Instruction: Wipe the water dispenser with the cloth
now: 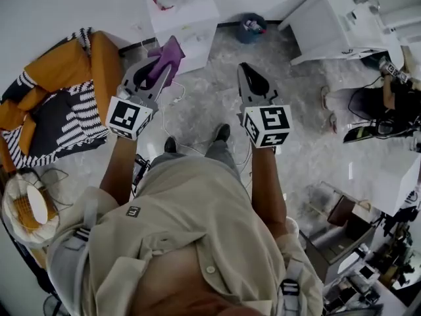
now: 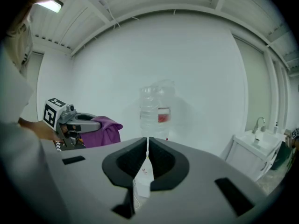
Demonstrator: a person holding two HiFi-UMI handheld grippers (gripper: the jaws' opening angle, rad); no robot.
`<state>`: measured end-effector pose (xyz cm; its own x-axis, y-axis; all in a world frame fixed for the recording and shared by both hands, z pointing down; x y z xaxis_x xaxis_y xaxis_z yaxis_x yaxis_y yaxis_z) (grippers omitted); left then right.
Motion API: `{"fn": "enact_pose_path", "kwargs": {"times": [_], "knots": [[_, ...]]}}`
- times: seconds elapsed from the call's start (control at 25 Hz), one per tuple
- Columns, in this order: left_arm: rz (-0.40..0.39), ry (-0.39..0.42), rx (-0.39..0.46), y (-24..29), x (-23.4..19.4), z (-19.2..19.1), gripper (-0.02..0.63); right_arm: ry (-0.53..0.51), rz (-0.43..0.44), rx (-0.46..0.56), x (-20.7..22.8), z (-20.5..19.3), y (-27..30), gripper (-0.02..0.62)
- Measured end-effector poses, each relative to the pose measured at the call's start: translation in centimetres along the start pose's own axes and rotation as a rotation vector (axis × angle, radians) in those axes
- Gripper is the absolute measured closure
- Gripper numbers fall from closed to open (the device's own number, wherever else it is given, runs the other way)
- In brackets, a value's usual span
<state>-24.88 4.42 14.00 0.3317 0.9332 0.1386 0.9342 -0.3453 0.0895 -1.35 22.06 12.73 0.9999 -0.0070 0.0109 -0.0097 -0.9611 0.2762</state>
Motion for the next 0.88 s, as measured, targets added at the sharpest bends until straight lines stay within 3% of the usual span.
{"fn": "enact_pose_path", "kwargs": {"times": [0.4,0.88], "knots": [[0.236,0.005,-0.065,6.4,4.4,0.0,0.522,-0.004,0.216,0.014,11.2,-0.4,3.0,0.568],[0.495,-0.083,-0.086,8.2,2.2,-5.0,0.522,-0.035,0.341,-0.057,13.4,-2.1,9.9,0.568]]}}
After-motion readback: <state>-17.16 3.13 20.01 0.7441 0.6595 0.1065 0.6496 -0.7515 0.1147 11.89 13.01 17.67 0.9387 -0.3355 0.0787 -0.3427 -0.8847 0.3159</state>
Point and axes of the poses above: the fingertips, and each gripper's own axes: y forward along the fingers, x to its right, z out of its top, the point moved 10 cm from there along -y, backward along the fingers, and after that the axes turned 6 degrees about z, right-handed, at the moved point
